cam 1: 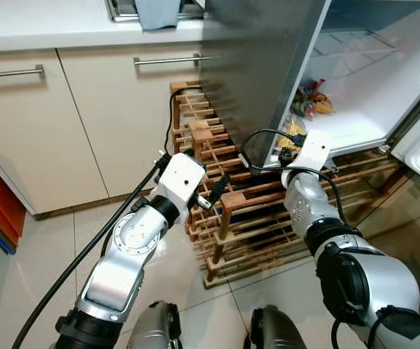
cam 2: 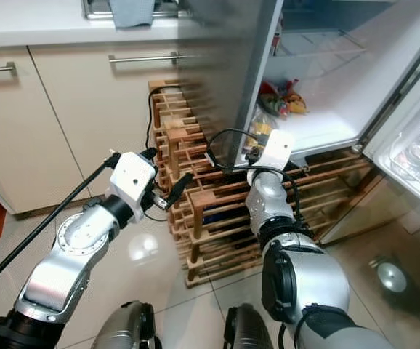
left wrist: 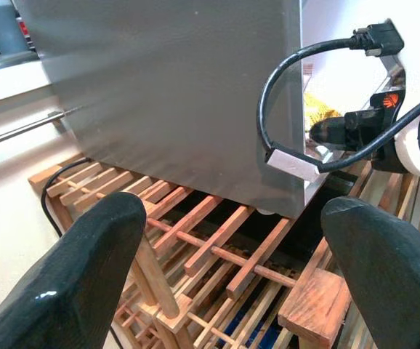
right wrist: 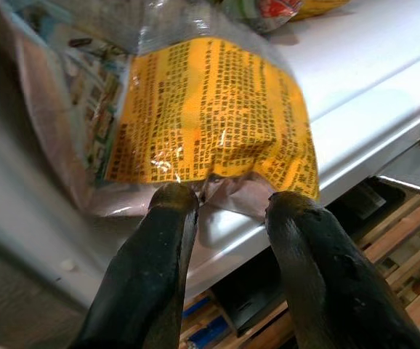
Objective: Restocking fridge
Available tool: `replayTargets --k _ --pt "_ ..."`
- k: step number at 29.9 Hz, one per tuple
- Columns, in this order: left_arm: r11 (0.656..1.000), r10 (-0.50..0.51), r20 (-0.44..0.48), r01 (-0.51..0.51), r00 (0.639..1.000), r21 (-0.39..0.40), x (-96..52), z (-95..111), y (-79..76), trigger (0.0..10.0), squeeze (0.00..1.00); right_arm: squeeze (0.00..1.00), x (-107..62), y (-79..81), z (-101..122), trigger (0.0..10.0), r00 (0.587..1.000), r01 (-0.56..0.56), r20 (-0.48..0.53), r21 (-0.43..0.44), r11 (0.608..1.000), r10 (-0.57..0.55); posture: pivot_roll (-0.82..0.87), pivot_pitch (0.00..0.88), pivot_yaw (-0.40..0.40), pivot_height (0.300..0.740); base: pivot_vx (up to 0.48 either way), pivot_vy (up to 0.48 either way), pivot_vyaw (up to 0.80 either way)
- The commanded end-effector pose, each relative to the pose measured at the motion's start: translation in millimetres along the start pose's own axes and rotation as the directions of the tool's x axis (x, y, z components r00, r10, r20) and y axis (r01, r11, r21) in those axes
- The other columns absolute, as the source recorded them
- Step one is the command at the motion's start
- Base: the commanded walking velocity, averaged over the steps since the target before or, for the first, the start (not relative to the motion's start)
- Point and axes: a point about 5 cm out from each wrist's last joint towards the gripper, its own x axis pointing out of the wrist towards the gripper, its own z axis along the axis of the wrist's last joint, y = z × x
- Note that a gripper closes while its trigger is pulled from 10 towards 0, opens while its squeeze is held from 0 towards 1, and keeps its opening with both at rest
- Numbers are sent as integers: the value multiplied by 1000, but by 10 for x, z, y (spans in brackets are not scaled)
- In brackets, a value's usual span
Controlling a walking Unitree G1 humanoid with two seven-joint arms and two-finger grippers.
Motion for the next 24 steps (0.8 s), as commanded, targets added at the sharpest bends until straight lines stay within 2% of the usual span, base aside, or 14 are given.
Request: replayTargets --k 1,7,12,15,18,21,24 --pt "1000 -1 4 1 1000 19 -25 36 9 10000 0 0 8 -9 -5 10000 999 17 -32 35 999 -16 160 48 -25 675 0 0 0" --pt "1000 -6 -3 6 1000 24 -52 26 5 10000 0 0 47 -85 114 10000 999 32 -12 4 999 -31 163 49 -17 675 0 0 0" --pt "1000 -9 -3 9 1000 28 -46 34 0 10000 0 0 86 -253 251 10000 998 66 25 -129 989 -64 167 49 -13 675 0 0 0" --pt "999 -12 -5 12 1000 29 -43 32 -15 10000 0 0 103 -392 339 10000 994 101 62 -271 957 -87 169 49 -12 675 0 0 0" --pt "1000 -12 -6 12 1000 28 -40 33 -23 10000 0 0 113 -506 424 10000 990 134 93 -350 927 -108 164 51 -14 675 0 0 0" --pt "1000 -10 -8 10 1000 26 -34 25 -29 10000 0 0 120 -523 502 10000 986 146 125 -368 918 -107 154 53 -20 675 0 0 0" --pt "1000 -5 -9 6 1000 20 -29 20 -38 10000 0 0 121 -451 594 10000 981 138 181 -365 921 -75 150 57 -26 675 0 0 0"
